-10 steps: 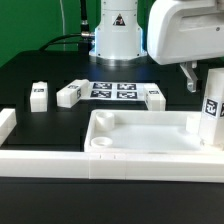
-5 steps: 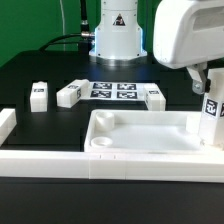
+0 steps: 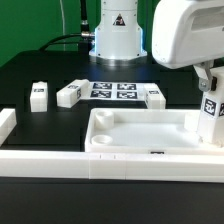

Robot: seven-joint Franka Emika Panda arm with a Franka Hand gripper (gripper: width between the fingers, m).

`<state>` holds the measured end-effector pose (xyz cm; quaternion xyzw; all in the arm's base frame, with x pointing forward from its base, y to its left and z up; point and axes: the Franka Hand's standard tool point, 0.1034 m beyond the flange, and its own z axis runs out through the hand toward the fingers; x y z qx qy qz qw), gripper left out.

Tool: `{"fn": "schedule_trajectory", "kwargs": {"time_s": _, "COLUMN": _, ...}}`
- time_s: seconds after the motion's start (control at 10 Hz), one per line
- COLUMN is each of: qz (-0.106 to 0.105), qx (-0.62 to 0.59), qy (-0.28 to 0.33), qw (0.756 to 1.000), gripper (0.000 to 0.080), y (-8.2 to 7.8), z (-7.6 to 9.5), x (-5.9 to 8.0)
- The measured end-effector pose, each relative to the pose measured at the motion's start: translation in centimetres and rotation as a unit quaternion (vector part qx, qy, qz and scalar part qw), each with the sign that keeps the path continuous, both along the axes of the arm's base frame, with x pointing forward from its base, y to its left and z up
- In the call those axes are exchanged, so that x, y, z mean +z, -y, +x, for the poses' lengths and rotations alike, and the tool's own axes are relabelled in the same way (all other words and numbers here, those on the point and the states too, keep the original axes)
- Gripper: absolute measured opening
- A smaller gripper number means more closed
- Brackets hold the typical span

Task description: Assemble desk

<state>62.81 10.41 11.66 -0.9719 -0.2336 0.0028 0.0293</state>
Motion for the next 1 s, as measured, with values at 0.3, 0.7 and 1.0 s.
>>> {"fn": "schedule_trajectory", "kwargs": {"time_s": 0.3, "qz": 0.01, "qx": -0.128, "qy": -0.003, "qw": 0.992, "gripper": 0.0292, "y": 0.22, "z": 0.01, "x": -0.05}}
{"fn": "schedule_trajectory", "kwargs": {"time_s": 0.7, "qz": 0.014, "qx": -0.233, "qy": -0.002, "qw": 0.972, "gripper": 0.0292, "y": 0.35, "z": 0.08, "x": -0.06}}
{"fn": "schedule_trajectory", "kwargs": {"time_s": 1.0, "qz": 0.015, "qx": -0.326, "qy": -0.01, "qw": 0.945, "gripper": 0.0292, "y": 0.43, "z": 0.09, "x": -0.08}}
